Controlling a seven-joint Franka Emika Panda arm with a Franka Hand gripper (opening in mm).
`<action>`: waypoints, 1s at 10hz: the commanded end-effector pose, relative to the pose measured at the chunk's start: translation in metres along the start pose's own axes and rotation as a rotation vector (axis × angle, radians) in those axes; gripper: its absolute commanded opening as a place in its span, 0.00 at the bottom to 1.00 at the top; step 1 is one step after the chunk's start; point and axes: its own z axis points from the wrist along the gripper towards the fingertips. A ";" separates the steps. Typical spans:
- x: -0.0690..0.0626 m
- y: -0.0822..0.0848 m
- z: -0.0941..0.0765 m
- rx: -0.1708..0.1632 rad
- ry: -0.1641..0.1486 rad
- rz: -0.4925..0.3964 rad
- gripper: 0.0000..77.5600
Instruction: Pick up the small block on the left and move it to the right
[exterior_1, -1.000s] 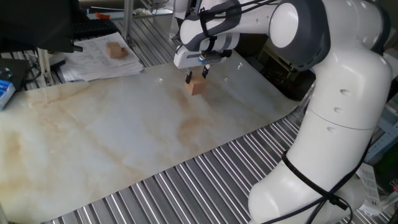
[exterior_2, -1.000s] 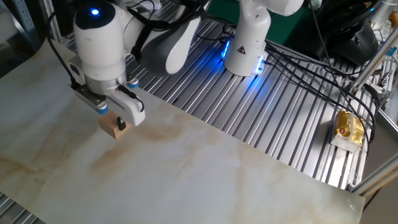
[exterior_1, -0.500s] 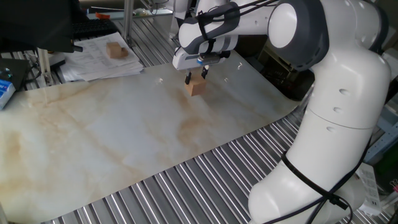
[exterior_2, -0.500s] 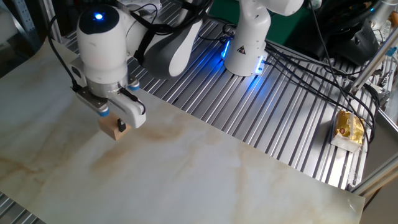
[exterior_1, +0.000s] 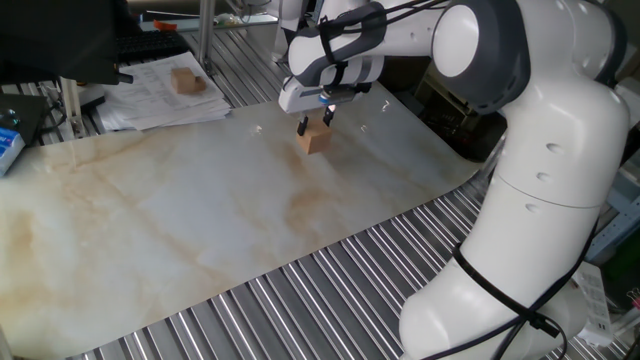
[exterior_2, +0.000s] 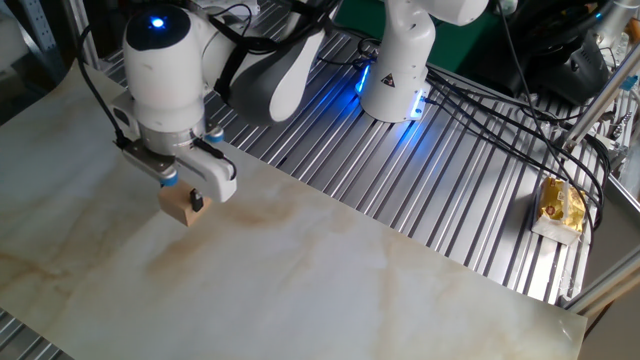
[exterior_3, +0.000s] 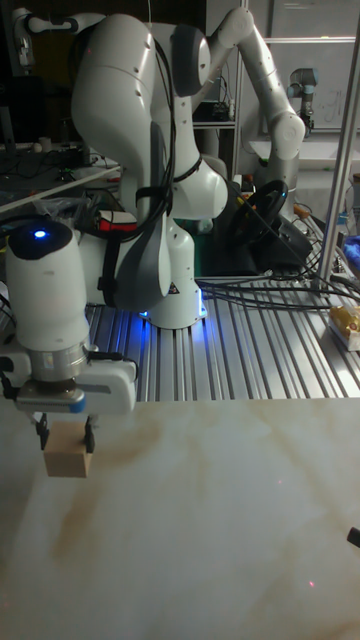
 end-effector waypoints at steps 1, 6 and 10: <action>-0.001 -0.001 -0.002 0.017 -0.009 -0.123 0.01; -0.001 -0.001 -0.002 0.023 0.004 -0.238 0.01; -0.001 -0.001 -0.002 -0.032 -0.020 -0.242 0.01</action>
